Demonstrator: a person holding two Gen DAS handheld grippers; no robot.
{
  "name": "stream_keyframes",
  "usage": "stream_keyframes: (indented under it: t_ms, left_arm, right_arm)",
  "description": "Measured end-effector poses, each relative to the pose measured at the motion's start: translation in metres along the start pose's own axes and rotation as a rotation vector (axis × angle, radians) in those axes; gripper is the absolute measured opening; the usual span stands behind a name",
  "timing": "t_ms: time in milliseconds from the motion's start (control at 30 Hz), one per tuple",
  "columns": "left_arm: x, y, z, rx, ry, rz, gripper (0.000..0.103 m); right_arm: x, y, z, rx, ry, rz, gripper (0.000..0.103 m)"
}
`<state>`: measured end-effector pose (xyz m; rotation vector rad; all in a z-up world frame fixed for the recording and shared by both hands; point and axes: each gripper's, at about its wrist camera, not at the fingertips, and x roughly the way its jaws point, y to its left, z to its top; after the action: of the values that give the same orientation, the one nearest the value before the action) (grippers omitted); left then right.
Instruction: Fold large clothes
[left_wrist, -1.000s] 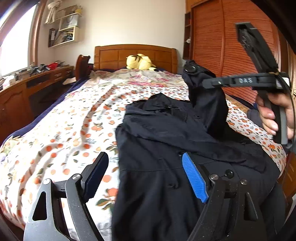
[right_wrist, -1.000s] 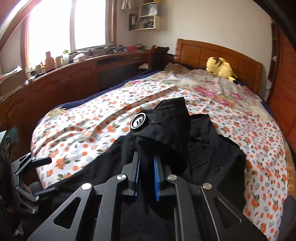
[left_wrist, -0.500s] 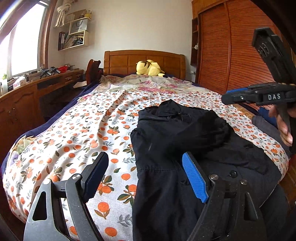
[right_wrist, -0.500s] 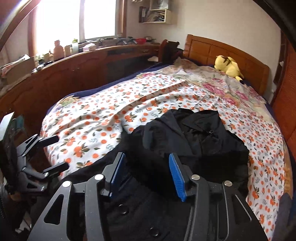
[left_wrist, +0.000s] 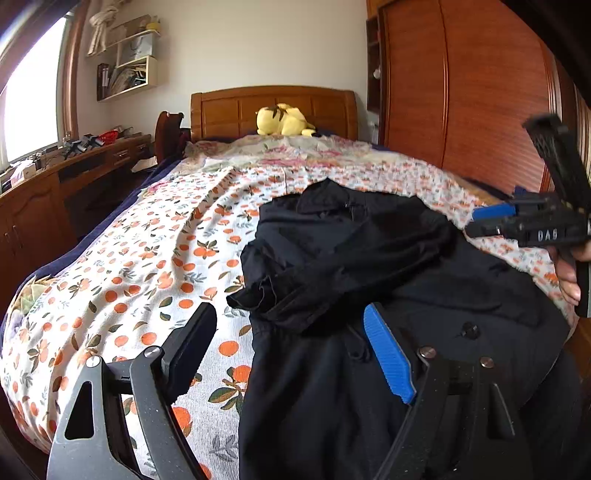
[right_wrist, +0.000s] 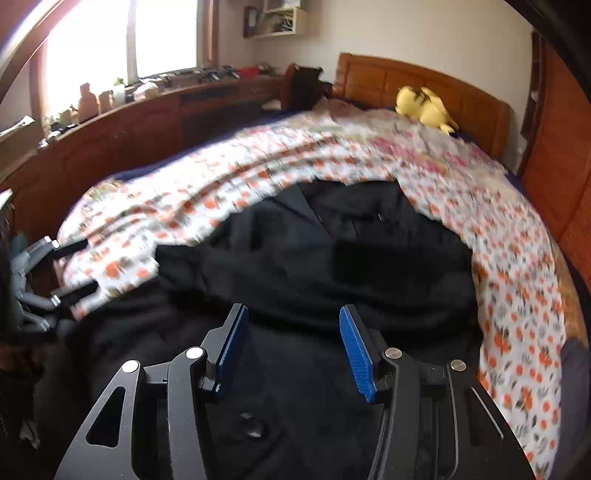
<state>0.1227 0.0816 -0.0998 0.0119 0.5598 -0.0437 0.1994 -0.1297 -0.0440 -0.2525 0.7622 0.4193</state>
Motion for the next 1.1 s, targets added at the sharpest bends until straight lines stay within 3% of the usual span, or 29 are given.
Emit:
stream_keyframes:
  t_ms: [267, 500, 733, 933, 1100]
  left_arm:
    - [0.033, 0.006, 0.007, 0.051, 0.059, 0.03, 0.083]
    - [0.053, 0.015, 0.025, 0.115, 0.095, 0.056, 0.083]
    - [0.08, 0.029, 0.029, 0.082, 0.174, -0.012, 0.082]
    - [0.097, 0.027, 0.021, 0.106, 0.241, -0.034, 0.062]
    - [0.11, 0.031, 0.016, 0.081, 0.305, -0.063, 0.061]
  right_arm:
    - [0.066, -0.033, -0.04, 0.084, 0.093, -0.048, 0.053]
    - [0.083, -0.038, -0.051, 0.146, 0.036, 0.004, 0.053]
    - [0.096, -0.03, -0.048, 0.134, 0.022, -0.006, 0.053]
    - [0.1, -0.033, -0.053, 0.139, 0.009, -0.003, 0.053]
    - [0.084, -0.035, -0.062, 0.124, -0.009, -0.024, 0.053]
